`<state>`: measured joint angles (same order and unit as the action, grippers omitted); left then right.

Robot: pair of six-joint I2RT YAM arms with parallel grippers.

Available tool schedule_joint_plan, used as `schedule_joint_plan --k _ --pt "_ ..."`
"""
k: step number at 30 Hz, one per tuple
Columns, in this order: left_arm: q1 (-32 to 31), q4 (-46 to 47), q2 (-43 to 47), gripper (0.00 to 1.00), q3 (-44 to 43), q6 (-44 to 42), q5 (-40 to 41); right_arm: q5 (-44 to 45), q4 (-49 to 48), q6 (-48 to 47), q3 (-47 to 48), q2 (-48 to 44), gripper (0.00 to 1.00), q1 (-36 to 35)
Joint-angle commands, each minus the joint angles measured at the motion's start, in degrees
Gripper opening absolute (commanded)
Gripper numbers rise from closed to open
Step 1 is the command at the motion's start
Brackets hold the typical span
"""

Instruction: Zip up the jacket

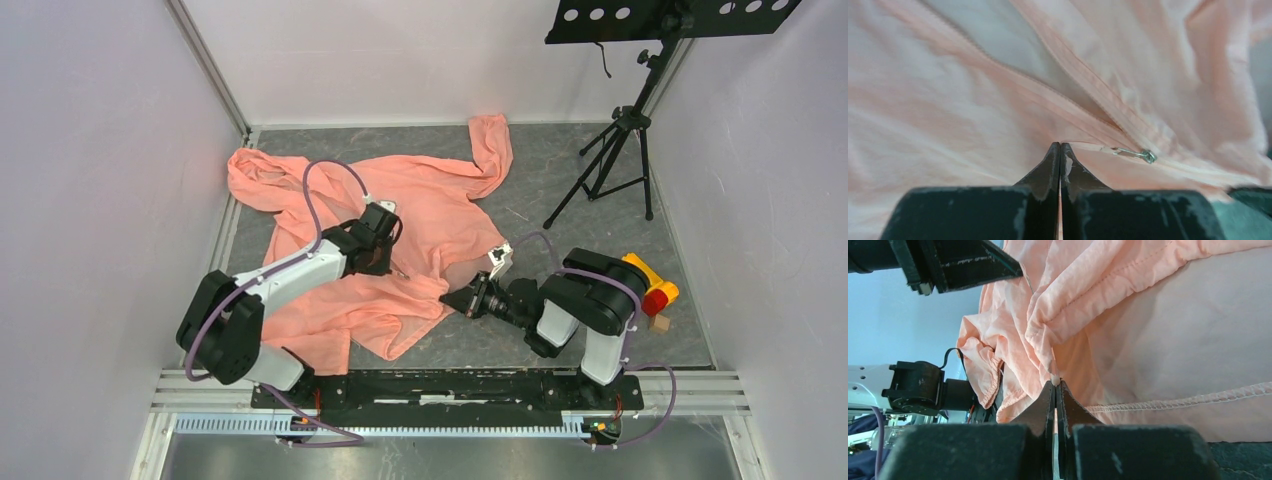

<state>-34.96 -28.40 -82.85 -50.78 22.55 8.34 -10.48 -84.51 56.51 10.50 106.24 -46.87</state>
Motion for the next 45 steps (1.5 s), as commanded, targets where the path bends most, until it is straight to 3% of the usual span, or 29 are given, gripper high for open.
schedule_joint_plan --k 1,3,9,12,15,17,20,24,30,45 --pt "1.19 -1.69 -1.42 0.02 -4.29 4.5 23.85 2.32 -6.99 1.25 -0.46 -2.52 0.0 -0.24" --pt "4.3 -1.97 -4.46 0.02 -6.78 5.13 28.39 2.85 -4.74 0.69 -0.34 -3.65 0.0 -0.21" --pt "17.63 -1.26 -16.08 0.02 -16.82 3.37 28.94 3.1 -3.55 0.63 -0.23 -4.28 0.0 -0.4" --pt "21.16 -1.13 -22.22 0.02 -23.02 -0.56 37.27 3.66 -3.73 0.75 -0.34 -4.2 0.0 -0.56" --pt "22.95 -1.97 -28.6 0.02 -29.73 -4.87 44.41 4.08 -3.23 0.38 -0.03 -4.03 0.0 -0.62" --pt "24.07 2.41 -31.24 0.02 -31.72 -10.21 48.17 4.16 -3.46 0.4 0.05 -3.76 0.0 -0.59" --pt "27.32 3.64 -34.61 0.02 -36.61 -13.38 47.73 4.39 -3.08 -0.06 -0.08 -3.92 0.0 -0.59" --pt "29.34 13.12 -37.39 0.02 -37.04 -24.11 48.46 5.21 -3.15 -0.63 -0.73 -4.02 0.0 -0.58" --pt "32.39 19.25 -43.78 0.02 -41.33 -35.05 52.07 6.34 -3.51 -0.35 -1.47 -4.2 0.0 -0.62" --pt "36.82 26.51 -50.53 0.02 -48.94 -43.35 53.89 7.82 -1.45 -1.9 -3.16 -7.69 0.01 -0.64"
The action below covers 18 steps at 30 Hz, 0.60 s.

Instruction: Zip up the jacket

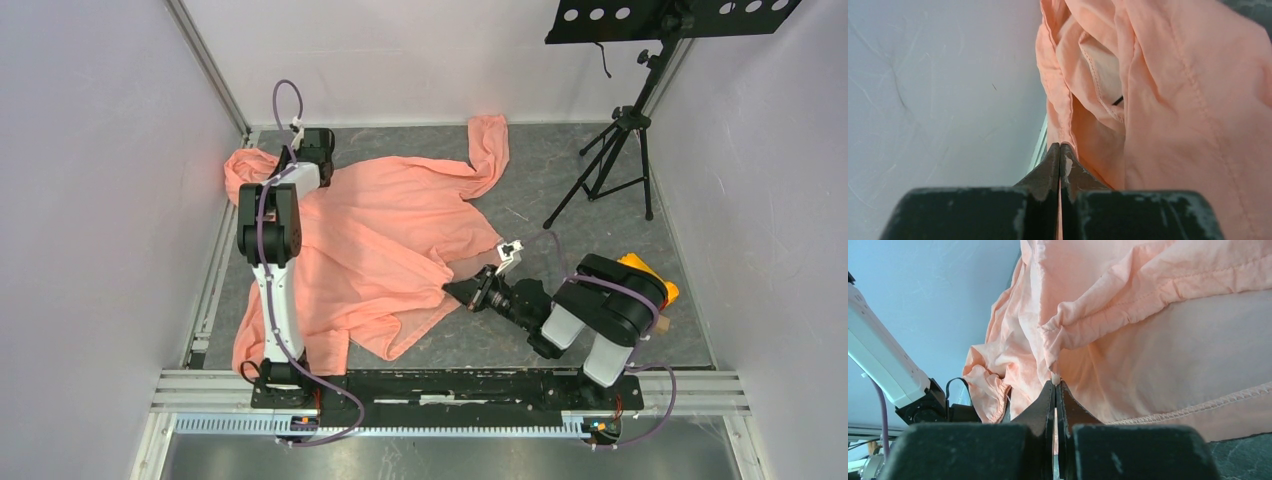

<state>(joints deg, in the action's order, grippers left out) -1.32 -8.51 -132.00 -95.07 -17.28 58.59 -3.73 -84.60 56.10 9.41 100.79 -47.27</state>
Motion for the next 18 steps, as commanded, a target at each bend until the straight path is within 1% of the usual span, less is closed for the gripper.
schedule_joint_plan --k 1,2,3,4,5,7,9,11,12,13,14,15,16,18 --pt "3.13 4.75 -1.5 0.02 -5.27 -2.42 3.62 0.55 -0.77 -2.07 -1.91 -2.62 0.0 -0.2" --pt "2.96 2.56 -1.01 0.02 -5.65 -0.66 4.03 0.1 0.67 -3.36 -1.36 -3.13 0.0 -0.18" --pt "2.59 1.01 0.02 0.05 -5.31 1.28 4.53 -0.29 2.72 -4.56 -0.67 -3.82 0.0 -0.19" --pt "2.3 -1.21 1.85 0.17 -4.79 4.33 3.91 -0.88 6.17 -6.17 0.49 -4.67 0.03 -0.21" --pt "2.16 -4.36 3.99 0.3 -4.27 8.68 2.68 -0.59 10.04 -7.24 1.27 -6.1 0.09 -0.2" --pt "2.2 -10.64 8.25 0.47 -3.54 16.28 0.18 0.31 17.14 -10.39 2.54 -9.81 0.28 -0.2" --pt "2.05 -17.44 12.98 0.6 -2.75 22.37 -4.63 1.32 28.17 -14.7 5.1 -14.43 0.5 -0.2" --pt "2.03 -23.9 17.88 0.69 -1.84 27.31 -10.24 2.92 39.63 -19.52 6.93 -20.38 0.6 -0.29" --pt "2.03 -26.31 20.79 0.81 -1.44 29.58 -13.66 5.45 46.42 -22.17 7.9 -24.13 0.66 -0.43" --pt "2.03 -28.54 23.94 0.94 -0.77 31.1 -19.01 7.06 54.12 -24.0 9.53 -27.01 0.73 -0.45" --pt "2.03 -30.15 26.77 0.99 0.06 33.45 -23.76 9.12 61.18 -26.13 12.15 -30.14 0.77 -0.46" --pt "2.03 -30.98 30.46 1.0 1.6 34.84 -30.3 11.03 68.77 -28.59 14.9 -33.2 0.8 -0.46" --pt "2.04 -31.0 33.84 1.0 3.81 35.75 -37.6 11.81 73.62 -30.48 16.29 -35.79 0.81 -0.49" --pt "-0.55 -30.86 42.17 1.0 8.11 36.14 -49.6 15.32 85.87 -35.44 19.3 -42.35 0.84 -0.54"
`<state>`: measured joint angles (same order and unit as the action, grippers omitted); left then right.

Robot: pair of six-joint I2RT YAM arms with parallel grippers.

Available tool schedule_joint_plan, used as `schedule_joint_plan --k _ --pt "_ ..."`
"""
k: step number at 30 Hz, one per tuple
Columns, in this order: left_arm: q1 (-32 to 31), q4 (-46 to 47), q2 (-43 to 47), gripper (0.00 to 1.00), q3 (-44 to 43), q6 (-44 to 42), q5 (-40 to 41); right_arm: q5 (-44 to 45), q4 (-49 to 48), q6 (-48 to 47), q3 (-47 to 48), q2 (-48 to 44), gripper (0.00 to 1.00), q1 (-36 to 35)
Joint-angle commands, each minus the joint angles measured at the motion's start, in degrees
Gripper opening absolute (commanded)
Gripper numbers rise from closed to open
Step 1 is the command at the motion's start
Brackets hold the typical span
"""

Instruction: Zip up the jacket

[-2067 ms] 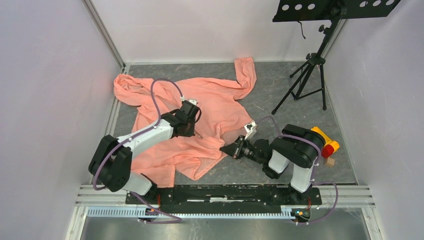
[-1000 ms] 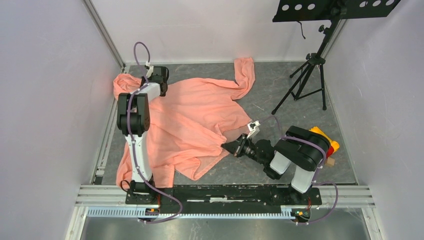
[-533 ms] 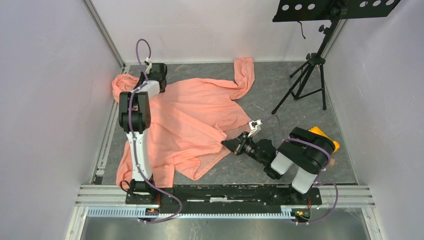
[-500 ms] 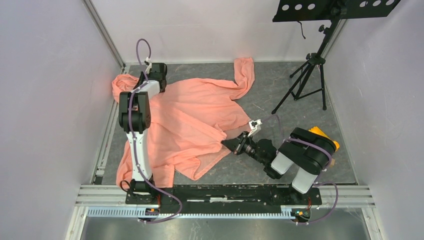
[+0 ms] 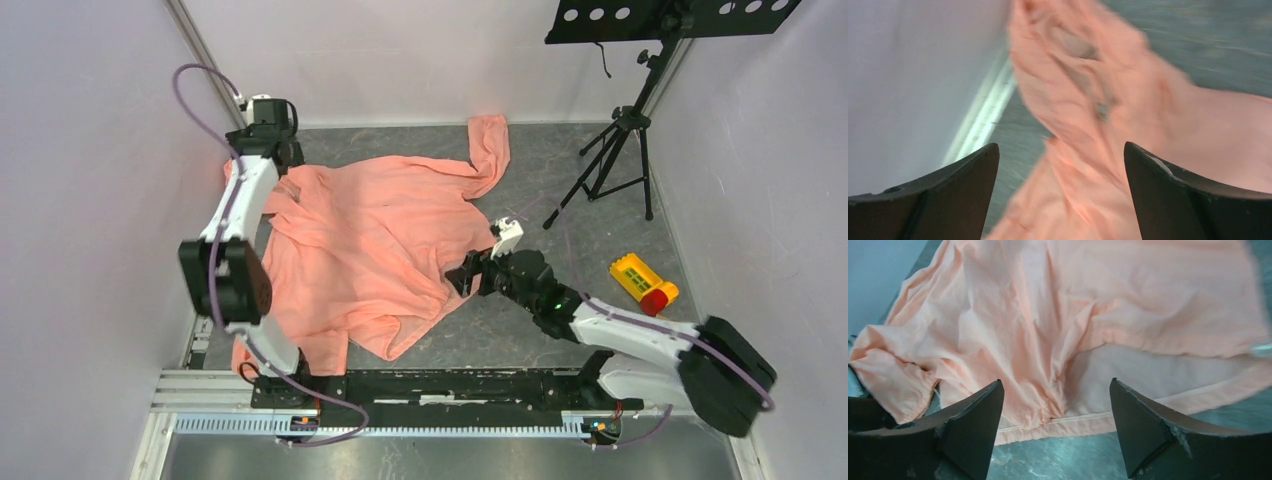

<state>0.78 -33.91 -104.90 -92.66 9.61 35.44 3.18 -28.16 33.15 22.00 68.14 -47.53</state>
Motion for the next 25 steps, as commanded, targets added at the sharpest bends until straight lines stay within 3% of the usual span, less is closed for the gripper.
schedule_joint_plan --k 1,6,10,17,25 --pt "-3.47 -5.44 18.4 1.0 7.76 8.34 -31.11 10.38 33.29 -14.36 7.79 -13.8 0.88 -0.26" --pt "-5.99 -6.41 40.61 1.0 19.1 3.59 -50.37 17.24 50.84 -23.55 20.65 -30.45 0.98 -0.25" --pt "-6.23 -5.08 56.85 1.0 22.81 3.58 -60.17 19.99 59.83 -29.31 34.69 -34.13 0.98 -0.25" --pt "-6.23 -3.17 76.14 1.0 19.78 2.95 -56.09 19.35 62.77 -34.68 50.02 -34.65 0.98 -0.22" --pt "-6.23 -1.1 79.98 1.0 13.88 3.49 -56.4 20.32 56.64 -34.96 46.36 -38.31 0.98 -0.2"
